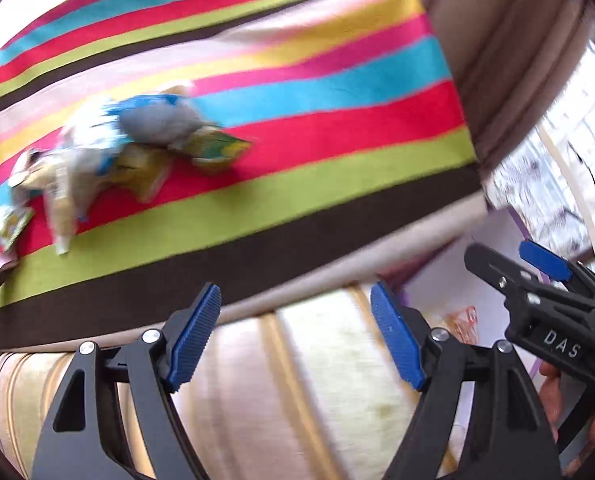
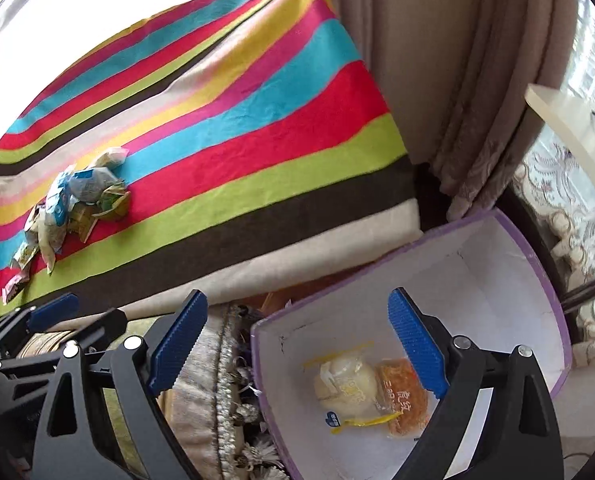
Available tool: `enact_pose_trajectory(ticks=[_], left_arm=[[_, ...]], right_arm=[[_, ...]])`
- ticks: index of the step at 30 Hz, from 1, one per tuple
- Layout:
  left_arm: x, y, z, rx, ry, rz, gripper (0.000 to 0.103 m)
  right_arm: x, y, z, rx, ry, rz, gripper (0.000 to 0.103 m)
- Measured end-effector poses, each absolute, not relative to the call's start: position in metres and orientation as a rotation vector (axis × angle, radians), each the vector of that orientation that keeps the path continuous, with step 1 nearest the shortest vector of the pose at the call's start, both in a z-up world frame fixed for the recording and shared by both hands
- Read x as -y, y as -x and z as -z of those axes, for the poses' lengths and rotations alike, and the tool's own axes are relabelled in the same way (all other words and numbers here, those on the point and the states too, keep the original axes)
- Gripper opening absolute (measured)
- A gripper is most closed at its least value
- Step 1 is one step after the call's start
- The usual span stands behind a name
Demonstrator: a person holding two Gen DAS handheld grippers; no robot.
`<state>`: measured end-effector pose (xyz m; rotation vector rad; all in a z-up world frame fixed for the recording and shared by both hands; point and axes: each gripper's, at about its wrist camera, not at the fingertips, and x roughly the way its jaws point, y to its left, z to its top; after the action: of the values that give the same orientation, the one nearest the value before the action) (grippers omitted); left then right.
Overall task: Organize snacks
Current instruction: 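Withdraw both tools from the box back over the snack pile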
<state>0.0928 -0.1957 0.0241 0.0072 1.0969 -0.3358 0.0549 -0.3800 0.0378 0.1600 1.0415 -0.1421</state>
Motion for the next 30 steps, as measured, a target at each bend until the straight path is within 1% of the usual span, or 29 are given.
enact_pose_trajectory(ticks=[4, 10, 17, 18, 19, 22, 24, 30], left_arm=[[0.14, -0.094, -0.033, -1.039, 0.04, 0.254, 0.078], [0.054, -0.097, -0.034, -1.029, 0.121, 0.214, 0.078], [-0.029, -0.11, -0.039, -0.939, 0.141, 0.108, 0.078], [-0.038, -0.112, -0.039, -0.931, 0.141, 0.103, 0.075], [-0.047, -0.115, -0.04, -0.927, 0.137, 0.096, 0.07], [-0.063, -0.127, -0.032, -0.94, 0.137, 0.117, 0.063], [-0.069, -0.133, -0.027, -0.957, 0.127, 0.129, 0.059], [-0.068, -0.146, -0.008, -1.018, 0.057, 0.132, 0.059]], right_arm=[[0.33, -0.068, -0.041, -1.046, -0.077, 0.061, 0.089], [0.273, -0.08, -0.04, -1.003, -0.136, -0.068, 0.089], [0.228, -0.088, -0.045, -0.938, 0.017, -0.057, 0.089], [0.226, -0.09, -0.045, -0.934, 0.027, -0.057, 0.089], [0.224, -0.093, -0.044, -0.932, 0.036, -0.055, 0.089], [0.221, -0.102, -0.039, -0.93, 0.043, -0.052, 0.089], [0.217, -0.109, -0.037, -0.93, 0.051, -0.049, 0.089], [0.208, -0.129, -0.03, -0.918, 0.088, -0.046, 0.087]])
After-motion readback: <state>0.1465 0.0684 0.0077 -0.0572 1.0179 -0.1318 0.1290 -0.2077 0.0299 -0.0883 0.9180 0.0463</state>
